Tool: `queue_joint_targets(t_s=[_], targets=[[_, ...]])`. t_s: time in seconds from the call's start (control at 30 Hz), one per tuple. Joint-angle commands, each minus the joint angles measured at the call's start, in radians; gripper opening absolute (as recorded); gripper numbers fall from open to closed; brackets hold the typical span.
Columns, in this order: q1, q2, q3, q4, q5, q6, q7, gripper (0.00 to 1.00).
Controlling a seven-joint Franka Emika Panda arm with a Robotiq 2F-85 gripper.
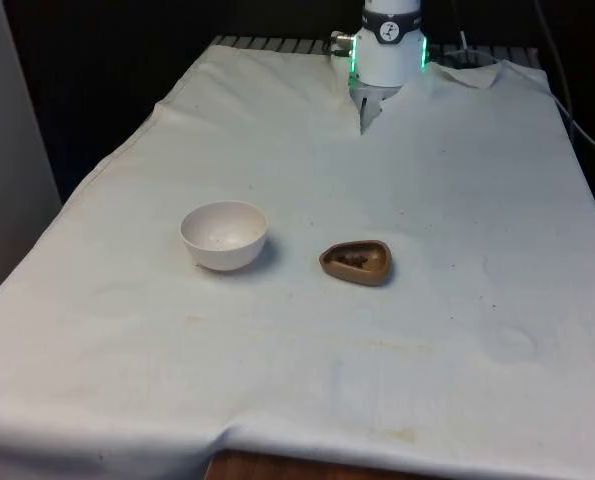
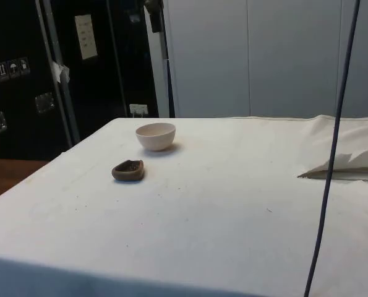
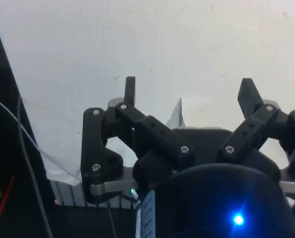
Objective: Pour the coffee beans from the cup into the bowl.
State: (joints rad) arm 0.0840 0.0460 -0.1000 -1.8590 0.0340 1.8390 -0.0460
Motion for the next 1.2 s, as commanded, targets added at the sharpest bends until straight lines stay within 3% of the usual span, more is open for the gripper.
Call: queue_joint_targets(t_s=[0.0,0.27,0.53,0.57,0.8,0.83,1.07,1.13,1.17], targets=[[0.001,0.010,0.002,0.007,0.001,0.000,0.002,1.00],[0.000,0.019,0.021,0.003,0.000,0.022,0.029,1.00],[0.001,0.039,0.039,-0.016,-0.002,0.086,0.073,1.00],[0.000,0.036,0.039,-0.012,0.000,0.071,0.066,1.00],[0.001,0.077,0.045,-0.019,0.001,0.135,0.079,1.00],[0.000,0.076,0.045,-0.015,0.000,0.122,0.074,1.00],[0.000,0.118,0.051,-0.037,0.001,0.207,0.073,1.00],[0.000,0.115,0.051,-0.030,0.001,0.186,0.073,1.00],[0.000,0.121,0.051,-0.040,0.001,0.214,0.071,1.00]])
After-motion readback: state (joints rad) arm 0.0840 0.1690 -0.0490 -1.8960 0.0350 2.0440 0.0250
